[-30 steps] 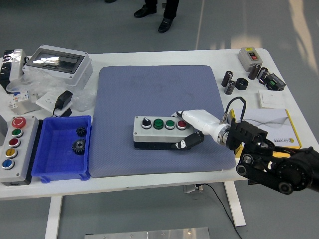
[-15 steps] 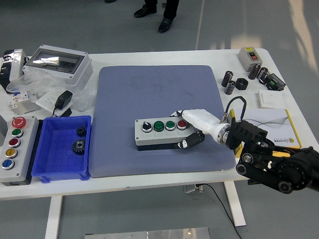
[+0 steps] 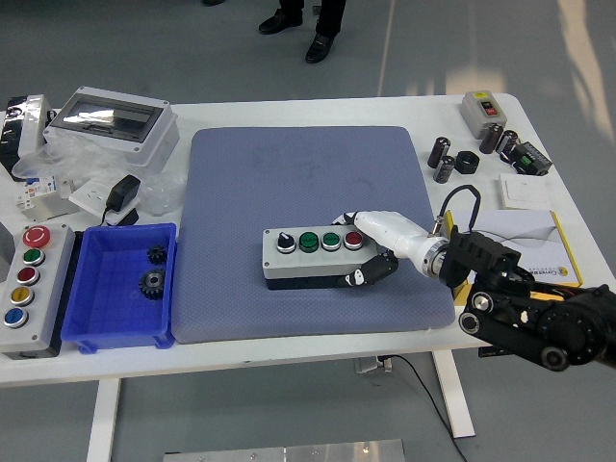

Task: Pick up the button,place it on the desk,press the button,press the button

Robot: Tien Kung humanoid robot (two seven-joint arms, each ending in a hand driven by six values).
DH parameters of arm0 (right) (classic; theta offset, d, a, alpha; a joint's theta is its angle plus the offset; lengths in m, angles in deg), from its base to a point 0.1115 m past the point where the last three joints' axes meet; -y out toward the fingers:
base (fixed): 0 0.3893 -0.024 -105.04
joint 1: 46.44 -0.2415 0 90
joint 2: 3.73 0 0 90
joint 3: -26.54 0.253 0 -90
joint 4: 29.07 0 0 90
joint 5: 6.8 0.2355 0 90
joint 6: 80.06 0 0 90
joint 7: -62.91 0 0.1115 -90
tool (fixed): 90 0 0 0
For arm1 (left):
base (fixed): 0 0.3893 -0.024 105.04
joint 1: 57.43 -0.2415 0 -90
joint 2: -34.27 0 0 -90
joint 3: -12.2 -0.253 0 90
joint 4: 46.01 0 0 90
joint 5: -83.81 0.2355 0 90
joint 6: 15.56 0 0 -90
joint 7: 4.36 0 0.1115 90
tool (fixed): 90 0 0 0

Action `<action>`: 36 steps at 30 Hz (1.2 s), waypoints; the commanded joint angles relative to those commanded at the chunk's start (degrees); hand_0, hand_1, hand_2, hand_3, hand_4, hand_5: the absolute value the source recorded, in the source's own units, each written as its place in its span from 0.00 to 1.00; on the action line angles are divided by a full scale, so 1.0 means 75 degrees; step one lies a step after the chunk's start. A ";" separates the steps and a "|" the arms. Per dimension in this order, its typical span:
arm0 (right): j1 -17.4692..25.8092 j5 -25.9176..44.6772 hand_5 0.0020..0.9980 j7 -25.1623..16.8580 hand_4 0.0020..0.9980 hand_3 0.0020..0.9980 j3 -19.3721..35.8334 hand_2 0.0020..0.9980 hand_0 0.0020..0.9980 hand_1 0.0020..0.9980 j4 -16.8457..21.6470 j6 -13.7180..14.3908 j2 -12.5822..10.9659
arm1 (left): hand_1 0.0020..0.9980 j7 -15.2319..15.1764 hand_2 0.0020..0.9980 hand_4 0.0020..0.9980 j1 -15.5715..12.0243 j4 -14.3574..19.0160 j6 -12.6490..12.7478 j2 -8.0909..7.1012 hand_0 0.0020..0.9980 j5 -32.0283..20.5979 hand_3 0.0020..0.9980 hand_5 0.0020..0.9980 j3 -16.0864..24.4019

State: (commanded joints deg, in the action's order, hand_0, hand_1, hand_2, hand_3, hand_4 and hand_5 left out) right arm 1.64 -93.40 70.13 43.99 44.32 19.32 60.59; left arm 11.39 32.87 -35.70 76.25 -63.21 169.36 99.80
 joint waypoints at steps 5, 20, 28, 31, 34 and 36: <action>0.0010 0.0166 0.00 -0.0018 0.35 0.74 0.0135 0.76 0.86 0.78 -0.0008 -0.0234 -0.0027 | 0.58 -0.0001 0.56 0.55 -0.0011 0.0000 -0.0009 -0.0001 0.62 0.0008 0.60 0.25 0.0000; 0.0069 0.0321 0.03 -0.0067 0.49 0.96 0.0292 0.88 0.95 0.89 -0.0055 -0.0416 -0.0070 | 0.58 0.0013 0.55 0.54 -0.0033 0.0000 -0.0042 -0.0005 0.62 0.0057 0.60 0.25 0.0010; 0.0071 0.0335 0.08 -0.0090 0.56 1.00 0.0342 0.93 0.99 0.93 -0.0058 -0.0384 -0.0093 | 0.58 0.0007 0.55 0.54 0.0002 0.0000 -0.0057 -0.0017 0.62 0.0077 0.60 0.25 0.0013; 0.0067 0.0341 0.13 -0.0095 0.62 1.00 0.0359 0.94 1.00 0.94 -0.0066 -0.0388 -0.0098 | 0.58 0.0009 0.55 0.54 0.0009 0.0000 -0.0060 -0.0015 0.62 0.0077 0.60 0.25 0.0012; 0.0065 0.0358 0.13 -0.0099 0.62 1.00 0.0370 0.94 1.00 0.94 -0.0070 -0.0399 -0.0100 | 0.58 0.0012 0.55 0.54 0.0012 0.0000 -0.0066 -0.0015 0.62 0.0070 0.60 0.25 0.0002; 0.0065 0.0380 0.13 -0.0101 0.62 1.00 0.0382 0.94 1.00 0.94 -0.0068 -0.0424 -0.0107 | 0.58 0.0013 0.55 0.54 0.0016 0.0000 -0.0071 -0.0016 0.62 0.0070 0.60 0.25 0.0000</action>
State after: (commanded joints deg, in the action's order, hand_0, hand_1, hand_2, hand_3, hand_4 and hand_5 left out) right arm 2.13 -90.54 69.37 46.85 43.81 16.14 59.79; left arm 11.49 33.00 -35.70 75.72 -63.33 169.89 99.80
